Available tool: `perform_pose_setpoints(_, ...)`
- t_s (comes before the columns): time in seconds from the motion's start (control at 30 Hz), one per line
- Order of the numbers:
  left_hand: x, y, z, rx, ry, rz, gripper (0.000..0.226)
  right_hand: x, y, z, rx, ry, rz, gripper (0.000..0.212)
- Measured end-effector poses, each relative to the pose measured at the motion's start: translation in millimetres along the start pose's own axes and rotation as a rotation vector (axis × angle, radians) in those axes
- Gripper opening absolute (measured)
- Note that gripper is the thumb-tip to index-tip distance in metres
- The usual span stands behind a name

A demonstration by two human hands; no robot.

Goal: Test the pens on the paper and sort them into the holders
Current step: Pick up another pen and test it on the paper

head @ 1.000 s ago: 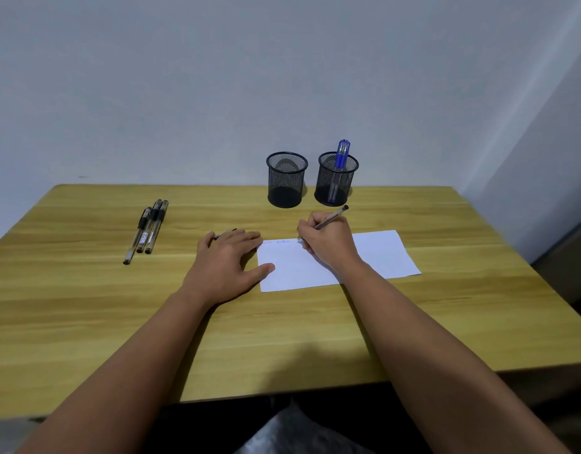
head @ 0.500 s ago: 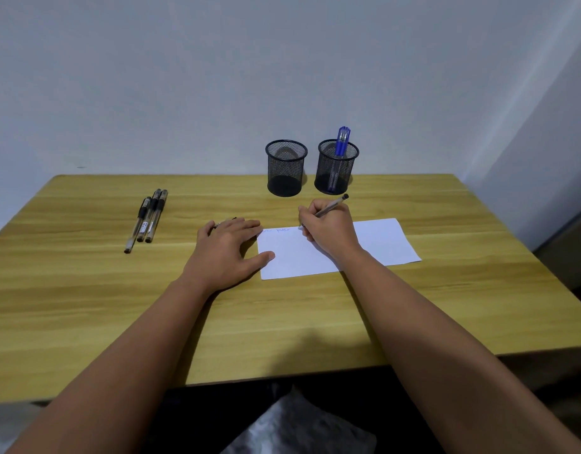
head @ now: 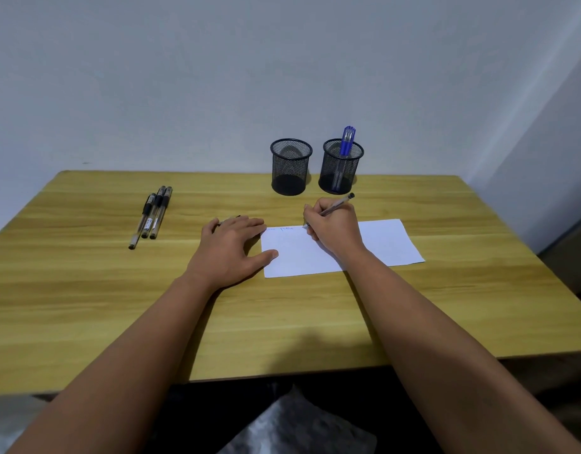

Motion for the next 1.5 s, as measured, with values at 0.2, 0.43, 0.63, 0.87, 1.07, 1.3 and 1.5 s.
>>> perform_pose_setpoints(0.2,0.4,-1.0,0.0,-0.004,0.004,-0.003,0.071,-0.9,-0.3,1.4,0.002,0.007,0.023,0.038)
perform_pose_setpoints(0.43,0.8,-0.9,0.1,-0.004,0.003,-0.002,0.073,-0.7,-1.1,1.5,-0.012,0.034,0.044,0.037)
perform_pose_setpoints(0.63,1.1,-0.6,-0.2,-0.002,0.002,-0.002,0.075,-0.4,-1.0,1.7,-0.009,0.049,0.051,0.036)
perform_pose_setpoints(0.87,1.7,-1.3,0.5,0.013,0.003,0.003,0.074,-1.7,-4.4,2.7,-0.026,0.032,0.092,0.037)
perform_pose_setpoints(1.07,1.6,-1.8,1.3,0.013,0.004,-0.001,0.072,-3.9,-1.6,5.9,0.011,0.039,0.085,0.037)
perform_pose_setpoints(1.3,0.7,-1.4,0.2,0.004,0.002,-0.005,0.074,-5.5,-1.1,9.5,0.015,0.032,0.087,0.035)
perform_pose_setpoints(1.5,0.7,-0.4,-1.6,0.001,0.006,-0.005,0.073,-5.0,-0.9,7.7,0.043,0.002,0.128,0.038)
Point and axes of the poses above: each hand's wrist, its own x-axis away from the middle knuckle, its own y-axis out of the palm, z = x × y, the point moved 2 cm from there along -x, towards the middle knuckle, and after that the axes turned 3 degrees about -z, right-handed, at the moved point
